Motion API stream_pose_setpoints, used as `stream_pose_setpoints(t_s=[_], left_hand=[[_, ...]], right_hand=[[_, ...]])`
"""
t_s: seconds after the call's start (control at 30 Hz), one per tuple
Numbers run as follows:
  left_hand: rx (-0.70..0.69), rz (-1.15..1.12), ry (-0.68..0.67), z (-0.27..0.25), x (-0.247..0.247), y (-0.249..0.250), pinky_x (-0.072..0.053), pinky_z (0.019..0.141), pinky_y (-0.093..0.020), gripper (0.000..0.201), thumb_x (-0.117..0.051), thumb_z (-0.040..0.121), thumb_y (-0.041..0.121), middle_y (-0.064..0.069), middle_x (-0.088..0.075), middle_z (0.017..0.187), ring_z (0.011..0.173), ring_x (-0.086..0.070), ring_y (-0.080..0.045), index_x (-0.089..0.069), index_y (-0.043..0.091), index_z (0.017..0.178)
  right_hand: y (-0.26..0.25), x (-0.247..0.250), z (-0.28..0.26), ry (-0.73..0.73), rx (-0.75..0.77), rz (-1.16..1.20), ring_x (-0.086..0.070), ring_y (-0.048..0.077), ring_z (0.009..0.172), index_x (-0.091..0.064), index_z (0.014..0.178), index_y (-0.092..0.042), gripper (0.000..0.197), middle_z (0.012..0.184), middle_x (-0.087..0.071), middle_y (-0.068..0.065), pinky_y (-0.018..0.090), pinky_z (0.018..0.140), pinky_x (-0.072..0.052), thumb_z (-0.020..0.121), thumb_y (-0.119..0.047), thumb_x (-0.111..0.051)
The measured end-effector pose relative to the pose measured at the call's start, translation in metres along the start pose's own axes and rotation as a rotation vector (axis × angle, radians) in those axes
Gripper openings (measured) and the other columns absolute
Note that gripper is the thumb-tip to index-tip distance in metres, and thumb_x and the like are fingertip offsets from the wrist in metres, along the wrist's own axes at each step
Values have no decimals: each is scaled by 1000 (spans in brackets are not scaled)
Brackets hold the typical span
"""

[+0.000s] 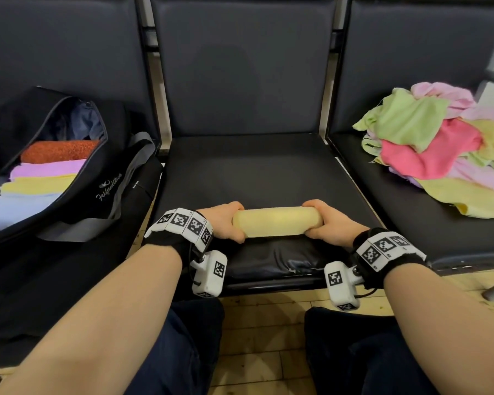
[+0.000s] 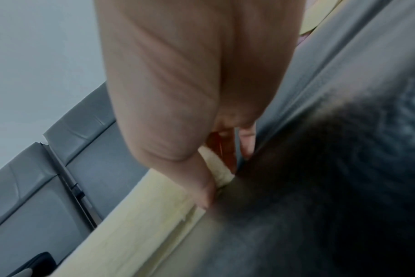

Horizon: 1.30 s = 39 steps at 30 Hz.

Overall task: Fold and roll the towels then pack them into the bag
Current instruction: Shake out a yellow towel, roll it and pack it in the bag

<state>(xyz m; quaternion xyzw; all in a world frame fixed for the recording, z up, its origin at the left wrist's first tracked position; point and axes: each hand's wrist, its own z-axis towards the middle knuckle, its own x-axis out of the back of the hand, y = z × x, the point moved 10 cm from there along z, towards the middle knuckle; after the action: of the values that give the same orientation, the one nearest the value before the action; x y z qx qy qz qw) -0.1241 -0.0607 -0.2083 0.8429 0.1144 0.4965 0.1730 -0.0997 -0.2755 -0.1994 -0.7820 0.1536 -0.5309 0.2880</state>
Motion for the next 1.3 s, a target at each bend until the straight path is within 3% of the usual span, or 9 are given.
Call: stream_pose_setpoints(t_s=[0.27, 0.43, 0.53, 0.67, 0.8, 0.9, 1.03, 1.13, 1.3], left_hand=[[-17, -111, 65, -4, 13, -3, -52, 85, -37, 58, -72, 79, 27, -5, -62, 110, 92, -63, -19, -40, 17, 127], [-56, -478, 33, -8, 14, 4, -53, 56, -24, 42, -63, 90, 9, -13, -66, 99, 68, -69, -17, -35, 15, 121], [-50, -771, 70, -8, 19, 5, -60, 73, -33, 53, -58, 85, -14, -16, -58, 104, 82, -69, -26, -38, 14, 125], [-29, -1008, 182, -12, 28, 2, -60, 74, -37, 50, -48, 79, -24, -7, -43, 120, 103, -59, -28, -50, 16, 109], [8, -1244, 130, -14, 26, 6, -57, 83, -42, 23, -53, 87, 0, -9, -49, 118, 104, -57, -26, -51, 14, 106], [67, -1232, 174, -10, 25, -1, -57, 80, -43, 27, -57, 94, 31, -9, -55, 118, 105, -61, -24, -48, 13, 113], [102, -1120, 269, -6, 27, -14, -56, 82, -47, 22, -63, 91, 32, -12, -58, 117, 104, -60, -28, -54, 12, 93], [86, -1141, 308, -4, 30, -20, -53, 88, -52, 27, -72, 83, 17, -8, -54, 114, 106, -58, -28, -52, 17, 102], [199, -1172, 8, -5, 10, -21, -54, 86, -40, 58, -76, 73, 10, -15, -67, 113, 102, -65, -28, -54, -1, 125]], right_hand=[[3, 14, 2, 69, 11, -109, -52, 27, 117, -25, 146, -16, 66, 131, -51, 12, 28, 92, -38, 92, -22, -62], [3, 23, 3, 137, 66, 134, -65, 11, 58, -43, 124, -22, 44, 89, -63, 10, 27, 59, -53, 89, -5, -63], [4, 28, 2, 174, 94, 270, -68, 25, 85, -49, 96, -35, 50, 103, -62, 13, 45, 76, -58, 78, 6, -69], [5, 33, 0, 219, 78, 417, -56, 27, 106, -51, 92, -29, 52, 106, -56, 5, 47, 86, -54, 70, 15, -66], [5, 28, -2, 162, 18, 733, -55, 32, 105, -52, 91, -15, 31, 110, -50, 10, 46, 82, -56, 81, 15, -49], [2, 25, -3, 146, -3, 881, -58, 26, 99, -52, 87, -13, 7, 104, -55, 8, 42, 79, -57, 92, -11, -56], [7, 24, 1, 187, -14, 796, -60, 20, 86, -53, 77, -14, 19, 98, -60, 11, 37, 69, -53, 89, -20, -66], [10, 22, 3, 164, -16, 797, -61, 19, 81, -54, 87, -12, 16, 95, -59, 8, 33, 63, -53, 85, -9, -69], [14, 15, 8, 61, -43, 746, -61, 27, 108, -57, 118, -11, 44, 117, -58, 11, 45, 93, -52, 79, -1, -73]])
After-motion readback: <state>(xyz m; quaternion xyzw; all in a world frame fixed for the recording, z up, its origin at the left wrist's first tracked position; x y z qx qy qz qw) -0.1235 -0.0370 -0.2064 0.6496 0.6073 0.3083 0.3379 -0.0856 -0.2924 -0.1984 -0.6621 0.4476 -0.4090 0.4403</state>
